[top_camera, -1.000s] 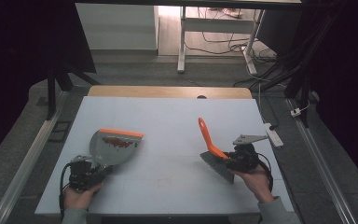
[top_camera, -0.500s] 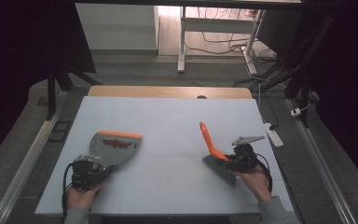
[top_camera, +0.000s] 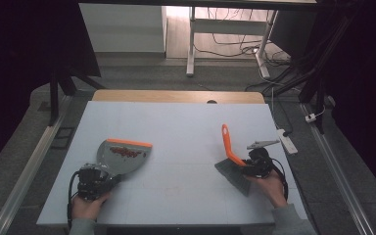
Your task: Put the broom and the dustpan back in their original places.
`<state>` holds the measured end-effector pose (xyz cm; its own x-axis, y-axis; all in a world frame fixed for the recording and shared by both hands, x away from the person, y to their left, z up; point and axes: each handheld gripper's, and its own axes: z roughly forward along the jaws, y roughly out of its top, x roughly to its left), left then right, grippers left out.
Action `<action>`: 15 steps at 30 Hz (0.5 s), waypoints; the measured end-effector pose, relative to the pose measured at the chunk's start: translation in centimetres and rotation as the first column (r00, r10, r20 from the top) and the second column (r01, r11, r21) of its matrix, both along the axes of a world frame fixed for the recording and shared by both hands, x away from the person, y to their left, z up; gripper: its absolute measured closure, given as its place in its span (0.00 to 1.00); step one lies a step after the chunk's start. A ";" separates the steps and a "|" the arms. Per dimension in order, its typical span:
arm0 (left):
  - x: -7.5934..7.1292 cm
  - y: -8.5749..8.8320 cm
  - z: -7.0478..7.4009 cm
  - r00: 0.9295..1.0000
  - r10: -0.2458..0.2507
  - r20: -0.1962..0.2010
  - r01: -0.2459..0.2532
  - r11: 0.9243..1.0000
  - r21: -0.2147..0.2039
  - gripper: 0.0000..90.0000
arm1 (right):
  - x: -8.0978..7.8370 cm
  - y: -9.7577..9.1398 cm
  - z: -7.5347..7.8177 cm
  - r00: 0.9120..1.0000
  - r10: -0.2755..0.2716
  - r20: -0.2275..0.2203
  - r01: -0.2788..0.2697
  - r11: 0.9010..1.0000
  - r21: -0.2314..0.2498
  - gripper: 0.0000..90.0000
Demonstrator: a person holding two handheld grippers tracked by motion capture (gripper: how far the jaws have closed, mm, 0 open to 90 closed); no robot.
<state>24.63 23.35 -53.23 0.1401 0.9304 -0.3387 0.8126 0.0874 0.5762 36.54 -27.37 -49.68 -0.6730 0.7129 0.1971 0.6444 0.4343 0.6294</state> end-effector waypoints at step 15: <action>0.0 -0.3 0.1 1.000 -0.019 -0.001 0.019 1.000 0.021 0.59 | 0.9 -0.1 -1.1 0.998 -0.046 -0.036 0.043 0.997 -0.067 0.45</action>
